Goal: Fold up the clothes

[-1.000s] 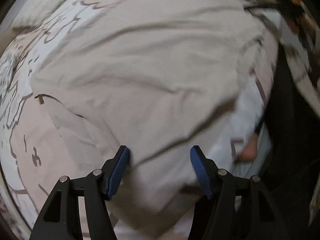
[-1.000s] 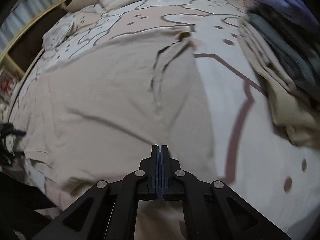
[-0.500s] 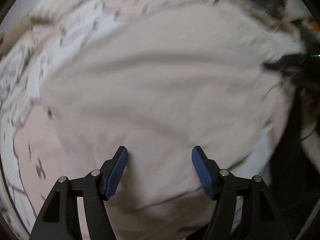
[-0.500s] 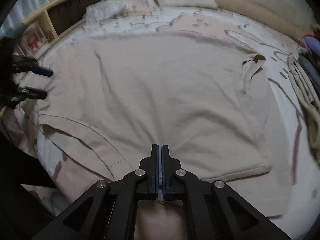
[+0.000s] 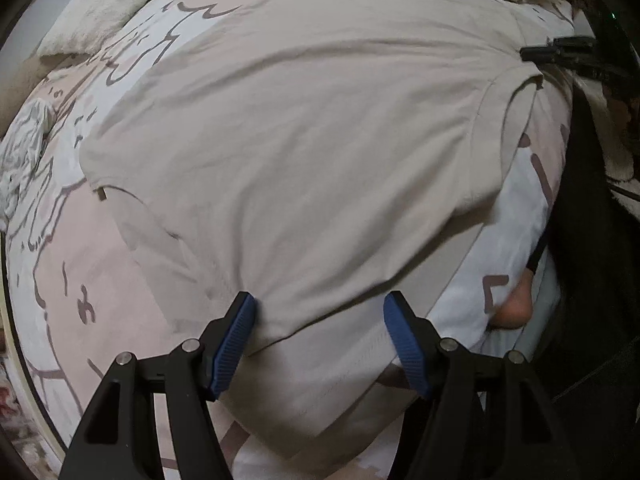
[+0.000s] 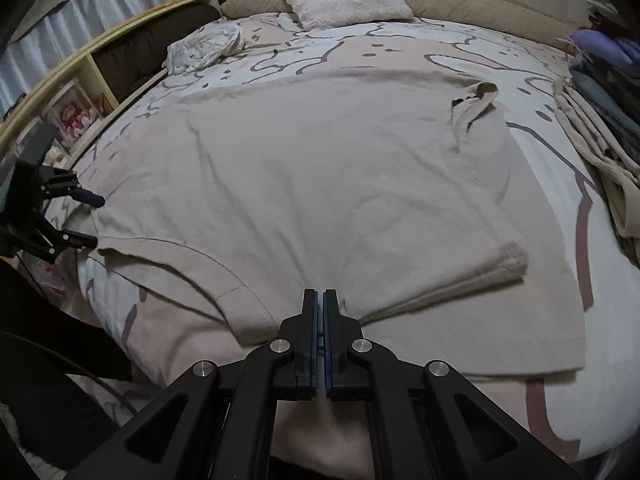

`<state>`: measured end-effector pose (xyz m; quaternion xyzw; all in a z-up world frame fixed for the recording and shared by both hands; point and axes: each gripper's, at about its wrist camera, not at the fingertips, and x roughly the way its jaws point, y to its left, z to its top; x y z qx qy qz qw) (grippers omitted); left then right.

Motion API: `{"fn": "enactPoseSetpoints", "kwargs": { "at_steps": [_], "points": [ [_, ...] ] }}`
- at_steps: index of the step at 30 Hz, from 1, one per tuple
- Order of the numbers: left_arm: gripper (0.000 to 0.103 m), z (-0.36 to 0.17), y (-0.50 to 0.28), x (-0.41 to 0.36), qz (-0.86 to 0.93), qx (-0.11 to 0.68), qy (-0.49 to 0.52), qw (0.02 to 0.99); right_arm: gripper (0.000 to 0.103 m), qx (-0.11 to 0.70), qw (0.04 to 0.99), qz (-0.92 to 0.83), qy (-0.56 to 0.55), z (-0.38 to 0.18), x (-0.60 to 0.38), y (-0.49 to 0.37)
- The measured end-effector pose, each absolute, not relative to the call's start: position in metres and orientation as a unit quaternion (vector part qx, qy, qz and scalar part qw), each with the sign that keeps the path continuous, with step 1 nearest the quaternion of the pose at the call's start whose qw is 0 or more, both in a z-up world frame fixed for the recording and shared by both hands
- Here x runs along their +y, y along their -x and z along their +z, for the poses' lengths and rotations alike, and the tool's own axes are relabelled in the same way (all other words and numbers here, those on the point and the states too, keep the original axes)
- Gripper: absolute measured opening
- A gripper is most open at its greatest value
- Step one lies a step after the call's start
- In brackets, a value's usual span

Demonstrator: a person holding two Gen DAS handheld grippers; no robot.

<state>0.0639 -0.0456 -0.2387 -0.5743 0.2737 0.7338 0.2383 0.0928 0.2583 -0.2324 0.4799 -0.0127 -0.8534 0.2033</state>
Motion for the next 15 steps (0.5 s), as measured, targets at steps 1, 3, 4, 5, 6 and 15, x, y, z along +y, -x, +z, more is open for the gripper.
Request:
{"fn": "enactPoseSetpoints", "kwargs": {
  "at_steps": [1,3,4,5,6,15],
  "points": [
    [0.067,-0.234,-0.064,-0.045,0.736,0.275,0.571,0.238,0.0,-0.019,0.2,-0.853,-0.482,-0.228,0.263,-0.095],
    [0.067,-0.222,-0.059,-0.04,0.755,0.269,0.548,0.24,0.0,-0.044,0.192,-0.857,-0.477,-0.214,0.28,-0.1],
    [0.067,-0.216,-0.054,-0.037,0.766,0.266,0.533,0.242,0.0,-0.064,0.179,-0.864,-0.467,-0.205,0.296,-0.103],
    [0.067,-0.209,-0.054,-0.029,0.777,0.262,0.517,0.245,0.004,-0.086,0.166,-0.868,-0.46,-0.199,0.312,-0.105],
    [0.067,-0.199,-0.069,-0.017,0.788,0.26,0.499,0.251,0.006,-0.11,0.15,-0.868,-0.46,-0.195,0.327,-0.106],
    [0.073,-0.17,-0.085,0.149,0.836,0.233,0.344,0.359,0.087,-0.227,0.14,-0.843,-0.468,-0.193,0.405,-0.103]
  ]
}}
